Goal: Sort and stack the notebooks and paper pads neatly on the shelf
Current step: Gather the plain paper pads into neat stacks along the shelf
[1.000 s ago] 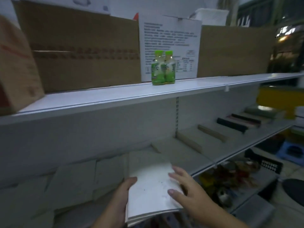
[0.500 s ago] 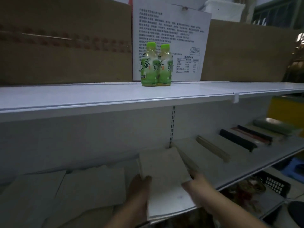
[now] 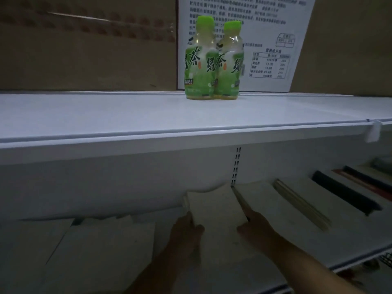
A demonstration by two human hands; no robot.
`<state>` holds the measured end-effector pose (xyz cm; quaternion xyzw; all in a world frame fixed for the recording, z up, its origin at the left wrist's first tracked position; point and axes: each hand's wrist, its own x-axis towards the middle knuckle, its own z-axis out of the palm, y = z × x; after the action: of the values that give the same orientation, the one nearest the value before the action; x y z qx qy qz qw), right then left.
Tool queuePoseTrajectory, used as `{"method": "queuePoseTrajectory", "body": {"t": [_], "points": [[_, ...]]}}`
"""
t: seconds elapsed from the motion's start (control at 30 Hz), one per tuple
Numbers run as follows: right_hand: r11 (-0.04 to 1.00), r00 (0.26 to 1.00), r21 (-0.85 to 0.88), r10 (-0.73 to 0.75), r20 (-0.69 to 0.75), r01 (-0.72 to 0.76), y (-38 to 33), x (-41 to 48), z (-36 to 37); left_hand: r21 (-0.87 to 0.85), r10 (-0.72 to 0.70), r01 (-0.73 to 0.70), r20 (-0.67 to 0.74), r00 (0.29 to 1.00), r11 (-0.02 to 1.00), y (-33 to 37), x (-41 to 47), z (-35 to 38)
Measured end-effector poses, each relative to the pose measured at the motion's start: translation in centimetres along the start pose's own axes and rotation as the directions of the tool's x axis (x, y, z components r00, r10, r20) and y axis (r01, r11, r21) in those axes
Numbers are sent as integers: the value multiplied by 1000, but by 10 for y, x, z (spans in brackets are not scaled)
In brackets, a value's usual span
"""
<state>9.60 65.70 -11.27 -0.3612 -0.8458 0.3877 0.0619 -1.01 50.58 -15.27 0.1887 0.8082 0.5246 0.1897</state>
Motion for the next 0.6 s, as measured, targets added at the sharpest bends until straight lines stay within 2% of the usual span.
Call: {"method": "queuePoseTrajectory", "body": {"t": [0.1, 0.17, 0.27, 0.3, 0.37, 0.43, 0.5, 0.6], "points": [[991, 997, -109, -74, 0, 74, 6, 12, 5, -119, -33, 40, 54, 998, 992, -14, -3, 6], [984, 993, -135, -114, 18, 115, 13, 15, 7, -152, 11, -1, 69, 998, 988, -27, -10, 11], [989, 988, -46, -135, 76, 139, 24, 18, 13, 27, 112, -116, 120, 986, 993, -44, -16, 17], [985, 988, -93, -142, 68, 148, 28, 18, 16, 99, 109, -123, 134, 985, 987, -47, -15, 18], [973, 986, -159, -168, 23, 169, 36, 18, 20, 173, 79, -108, 166, 983, 979, -45, -16, 17], [982, 983, -49, -181, 17, 182, 38, 17, 18, 188, 18, -48, 156, 988, 981, -32, -24, 15], [976, 973, 2, -218, 81, 219, 41, 18, 15, 117, -18, 4, 119, 993, 993, -22, -32, 15], [938, 905, -95, -290, 312, 333, 46, 18, 10, 74, -29, 23, 85, 996, 997, -9, -38, 14]]}}
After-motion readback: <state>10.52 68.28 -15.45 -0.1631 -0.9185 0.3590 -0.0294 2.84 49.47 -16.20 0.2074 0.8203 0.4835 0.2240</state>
